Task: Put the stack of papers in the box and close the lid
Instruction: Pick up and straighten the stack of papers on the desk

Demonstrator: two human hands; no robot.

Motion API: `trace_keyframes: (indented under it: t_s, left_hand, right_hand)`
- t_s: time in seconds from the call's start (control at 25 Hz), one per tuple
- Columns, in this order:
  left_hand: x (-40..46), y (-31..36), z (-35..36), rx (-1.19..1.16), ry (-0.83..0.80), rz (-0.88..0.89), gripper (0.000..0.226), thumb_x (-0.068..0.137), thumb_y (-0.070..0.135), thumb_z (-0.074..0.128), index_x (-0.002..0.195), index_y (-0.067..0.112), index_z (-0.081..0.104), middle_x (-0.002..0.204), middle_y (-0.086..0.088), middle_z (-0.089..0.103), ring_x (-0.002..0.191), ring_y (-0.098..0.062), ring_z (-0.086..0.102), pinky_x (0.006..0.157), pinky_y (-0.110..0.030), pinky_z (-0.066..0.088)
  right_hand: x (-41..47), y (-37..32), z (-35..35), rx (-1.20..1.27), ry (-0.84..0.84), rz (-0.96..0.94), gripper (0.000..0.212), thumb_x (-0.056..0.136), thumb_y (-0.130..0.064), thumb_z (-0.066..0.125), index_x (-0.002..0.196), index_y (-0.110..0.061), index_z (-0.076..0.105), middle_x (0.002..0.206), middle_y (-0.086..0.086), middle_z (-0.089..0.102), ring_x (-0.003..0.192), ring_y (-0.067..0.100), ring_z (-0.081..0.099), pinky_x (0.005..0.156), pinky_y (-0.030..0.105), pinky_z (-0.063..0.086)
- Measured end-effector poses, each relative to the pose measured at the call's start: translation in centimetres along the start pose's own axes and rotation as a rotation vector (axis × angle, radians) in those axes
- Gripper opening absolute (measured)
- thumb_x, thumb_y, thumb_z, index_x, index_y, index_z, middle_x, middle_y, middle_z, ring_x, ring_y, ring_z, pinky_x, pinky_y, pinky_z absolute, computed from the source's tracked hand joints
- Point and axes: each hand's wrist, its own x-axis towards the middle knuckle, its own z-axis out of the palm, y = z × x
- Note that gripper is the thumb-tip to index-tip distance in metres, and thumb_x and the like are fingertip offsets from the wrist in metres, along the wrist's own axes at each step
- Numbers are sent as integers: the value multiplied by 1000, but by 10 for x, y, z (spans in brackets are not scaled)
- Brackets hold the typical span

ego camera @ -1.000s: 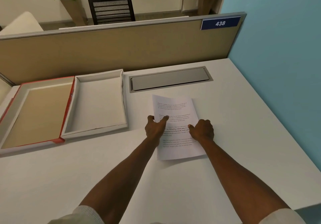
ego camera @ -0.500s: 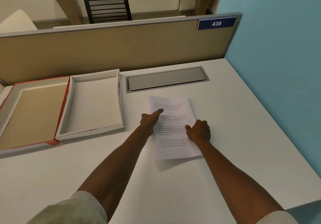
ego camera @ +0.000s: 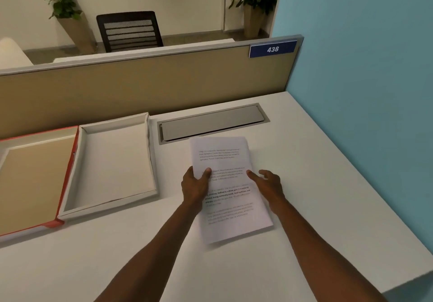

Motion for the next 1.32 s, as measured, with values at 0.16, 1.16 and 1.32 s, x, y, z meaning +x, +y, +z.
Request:
trace_keyframes:
  t_s: [0.16, 1.16, 1.32]
  left_hand:
    - [-20, 3, -21, -97, -130, 194, 36, 95, 32, 66, 128, 18, 58, 120, -7, 73, 100, -31, 75, 84, -55, 63]
    - [-59, -11, -62, -38, -57, 445, 45, 86, 36, 69, 128, 22, 63, 114, 7, 74, 104, -19, 71, 83, -44, 65]
    - [-59, -19, -69, -3, -90, 434, 50, 86, 40, 71, 132, 23, 60, 118, 6, 73, 106, -18, 70, 86, -39, 64]
  right_hand:
    - [-6, -24, -12, 548, -409, 32, 73, 83, -37, 77, 145, -13, 46, 134, 15, 63, 112, 38, 66, 89, 51, 56]
    - [-88, -12, 25, 452, -5, -488, 39, 81, -29, 76, 115, -41, 60, 106, -15, 71, 97, 8, 69, 72, 21, 60]
    - [-92, 0, 23, 326, -13, -515, 45, 81, -32, 76, 119, -42, 53, 106, -22, 67, 99, 3, 66, 74, 14, 58]
